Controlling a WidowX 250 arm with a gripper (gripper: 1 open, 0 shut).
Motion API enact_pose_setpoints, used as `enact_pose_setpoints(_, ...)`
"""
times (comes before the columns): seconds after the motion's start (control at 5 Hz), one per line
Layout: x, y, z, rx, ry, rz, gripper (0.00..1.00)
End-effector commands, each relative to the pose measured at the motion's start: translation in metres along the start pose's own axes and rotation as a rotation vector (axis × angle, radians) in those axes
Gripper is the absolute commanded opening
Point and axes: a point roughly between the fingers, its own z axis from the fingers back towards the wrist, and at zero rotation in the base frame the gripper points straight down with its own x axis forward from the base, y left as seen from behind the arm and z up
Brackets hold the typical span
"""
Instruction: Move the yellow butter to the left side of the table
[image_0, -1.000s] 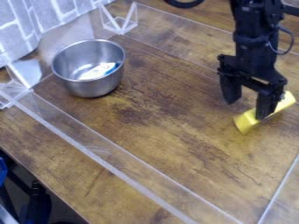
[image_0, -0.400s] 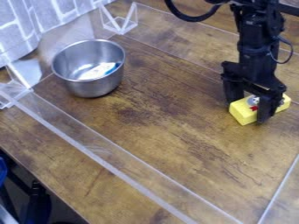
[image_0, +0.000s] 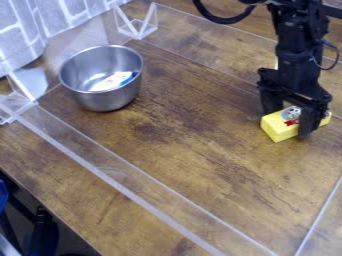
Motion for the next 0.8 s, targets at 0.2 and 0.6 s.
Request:
enact_pose_setpoints(0.2,0.0013,0.0096,-0.0096,-0.001,0.018,0.011,1.00)
enact_pose_setpoints(0.6,0.0049,0.0123,-0.0150,-0.005,0.045,0.016,1.00)
